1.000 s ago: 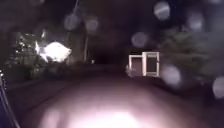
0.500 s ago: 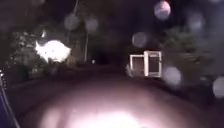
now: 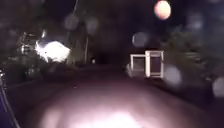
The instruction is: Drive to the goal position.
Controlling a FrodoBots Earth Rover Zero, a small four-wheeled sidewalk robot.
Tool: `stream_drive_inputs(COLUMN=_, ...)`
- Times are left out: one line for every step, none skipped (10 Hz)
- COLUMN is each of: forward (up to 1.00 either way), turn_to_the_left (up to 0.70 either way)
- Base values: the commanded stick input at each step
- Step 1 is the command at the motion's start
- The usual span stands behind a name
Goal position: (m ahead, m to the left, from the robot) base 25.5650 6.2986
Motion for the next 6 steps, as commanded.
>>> stream_drive_inputs(forward=0.5, turn_to_the_left=0.0)
stream_drive_inputs(forward=0.5, turn_to_the_left=0.0)
stream_drive_inputs(forward=0.5, turn_to_the_left=0.0)
stream_drive_inputs(forward=0.5, turn_to_the_left=0.0)
stream_drive_inputs(forward=0.5, turn_to_the_left=0.0)
stream_drive_inputs(forward=0.5, turn_to_the_left=0.0)
